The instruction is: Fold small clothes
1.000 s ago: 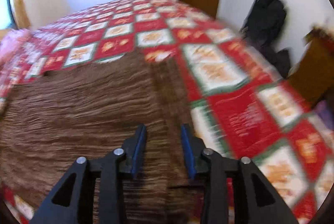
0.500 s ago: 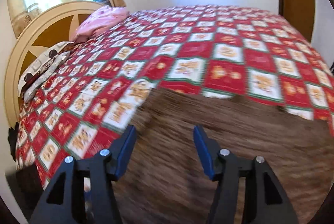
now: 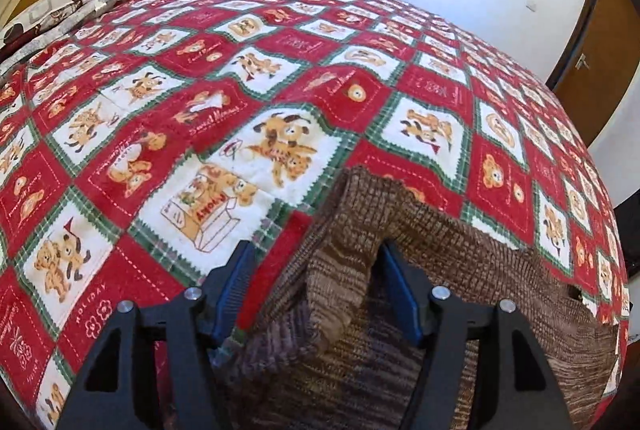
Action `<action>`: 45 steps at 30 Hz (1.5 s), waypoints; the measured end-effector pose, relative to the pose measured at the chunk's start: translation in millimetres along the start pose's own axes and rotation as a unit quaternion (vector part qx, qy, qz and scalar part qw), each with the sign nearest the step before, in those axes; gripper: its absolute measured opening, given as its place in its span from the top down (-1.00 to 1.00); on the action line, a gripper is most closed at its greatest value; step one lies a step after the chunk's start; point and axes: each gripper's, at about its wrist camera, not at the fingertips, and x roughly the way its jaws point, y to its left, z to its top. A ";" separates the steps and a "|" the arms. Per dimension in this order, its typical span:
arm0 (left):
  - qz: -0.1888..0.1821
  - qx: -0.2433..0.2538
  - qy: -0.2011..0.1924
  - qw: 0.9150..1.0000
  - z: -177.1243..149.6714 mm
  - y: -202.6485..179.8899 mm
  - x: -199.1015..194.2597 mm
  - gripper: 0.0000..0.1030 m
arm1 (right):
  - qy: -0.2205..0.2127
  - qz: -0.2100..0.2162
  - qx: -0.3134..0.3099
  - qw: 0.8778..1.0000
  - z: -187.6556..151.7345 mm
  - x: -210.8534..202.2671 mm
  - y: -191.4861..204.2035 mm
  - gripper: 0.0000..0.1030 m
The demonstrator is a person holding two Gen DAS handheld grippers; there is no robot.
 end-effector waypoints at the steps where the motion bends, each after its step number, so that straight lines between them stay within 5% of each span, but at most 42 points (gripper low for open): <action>1: 0.000 0.002 0.000 1.000 -0.2 -0.5 0.1 0.06 | 0.006 0.003 -0.011 1.000 0.8 1.6 -0.1 -0.32; 4: 0.009 0.011 0.002 1.000 0.5 -2.3 3.6 0.22 | 0.027 -0.003 -0.053 0.998 7.0 4.6 5.7 -0.26; 6: 0.004 0.004 0.012 1.000 0.8 0.0 7.1 0.67 | 0.037 0.002 -0.052 0.998 9.8 5.7 6.9 -0.03; 10: -0.003 -0.010 0.018 1.000 2.5 4.1 8.9 0.76 | 0.027 -0.007 -0.049 0.998 6.5 4.6 2.8 0.51; 13: 0.012 0.013 0.017 1.000 2.4 -5.7 7.3 0.81 | 0.023 0.034 0.001 0.999 5.4 0.2 -18.4 0.64; 19: 0.022 0.080 -0.005 0.997 8.1 -39.0 -7.7 0.83 | 0.013 0.157 0.128 0.979 -2.1 -14.6 -68.5 0.68; 24: 0.009 0.151 -0.013 0.988 4.2 -77.5 -14.2 0.84 | -0.026 0.238 0.219 0.946 -14.5 -45.1 -116.0 0.69; 32: -0.046 0.226 0.002 0.973 -9.8 -145.6 -6.5 0.84 | -0.066 0.246 0.284 0.924 -52.7 -95.0 -197.3 0.69; 45: -0.099 0.301 0.060 0.946 -46.5 -230.1 51.6 0.84 | -0.083 0.197 0.357 0.909 -144.0 -125.5 -321.3 0.69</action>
